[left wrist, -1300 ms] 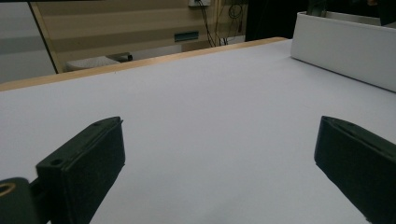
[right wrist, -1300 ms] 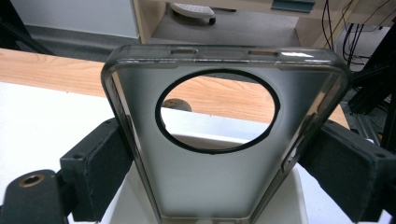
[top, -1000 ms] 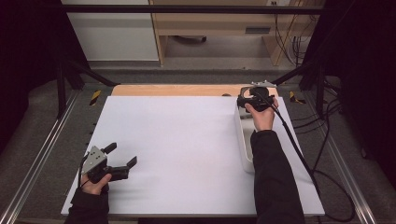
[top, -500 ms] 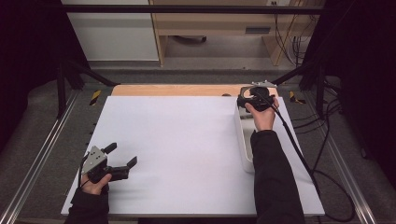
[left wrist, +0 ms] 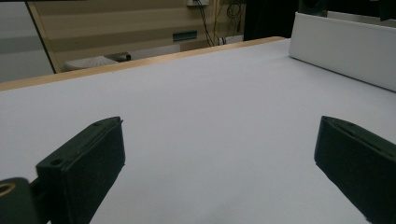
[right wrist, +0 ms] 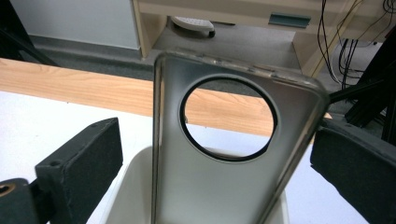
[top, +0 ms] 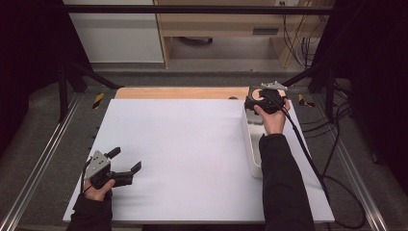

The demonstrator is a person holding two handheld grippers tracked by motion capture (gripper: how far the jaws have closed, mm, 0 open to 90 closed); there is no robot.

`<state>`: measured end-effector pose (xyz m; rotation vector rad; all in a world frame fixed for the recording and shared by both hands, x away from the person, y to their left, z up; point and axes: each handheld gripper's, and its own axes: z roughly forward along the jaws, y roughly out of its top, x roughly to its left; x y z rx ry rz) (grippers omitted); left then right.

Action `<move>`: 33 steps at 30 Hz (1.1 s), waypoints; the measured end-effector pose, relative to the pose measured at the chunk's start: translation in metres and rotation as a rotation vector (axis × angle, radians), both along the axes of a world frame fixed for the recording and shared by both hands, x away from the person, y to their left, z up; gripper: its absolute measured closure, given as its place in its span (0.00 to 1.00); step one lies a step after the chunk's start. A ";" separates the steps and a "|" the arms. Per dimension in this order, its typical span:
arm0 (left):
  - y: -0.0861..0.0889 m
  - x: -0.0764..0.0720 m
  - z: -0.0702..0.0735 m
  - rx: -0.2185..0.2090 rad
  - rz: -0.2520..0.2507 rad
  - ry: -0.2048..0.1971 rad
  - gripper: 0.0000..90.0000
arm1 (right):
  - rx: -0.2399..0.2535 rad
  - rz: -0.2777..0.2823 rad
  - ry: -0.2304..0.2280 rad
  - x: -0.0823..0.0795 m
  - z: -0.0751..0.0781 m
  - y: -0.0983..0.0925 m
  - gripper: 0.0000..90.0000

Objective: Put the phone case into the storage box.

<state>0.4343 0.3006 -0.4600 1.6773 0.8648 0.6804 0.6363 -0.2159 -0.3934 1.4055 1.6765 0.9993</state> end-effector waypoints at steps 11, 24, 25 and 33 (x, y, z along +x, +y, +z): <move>0.000 0.000 0.000 0.000 -0.002 -0.001 0.01 | 0.018 0.040 -0.049 -0.011 0.015 -0.004 0.03; -0.001 0.000 0.000 0.001 -0.009 -0.004 0.01 | 0.089 0.159 -0.097 -0.039 0.038 -0.001 0.03; -0.001 0.000 0.000 0.001 -0.009 -0.004 0.01 | 0.095 0.175 -0.098 -0.041 0.040 -0.001 0.03; -0.002 0.000 0.000 0.006 -0.015 -0.003 0.01 | 0.149 0.286 -0.131 -0.067 0.050 0.004 0.02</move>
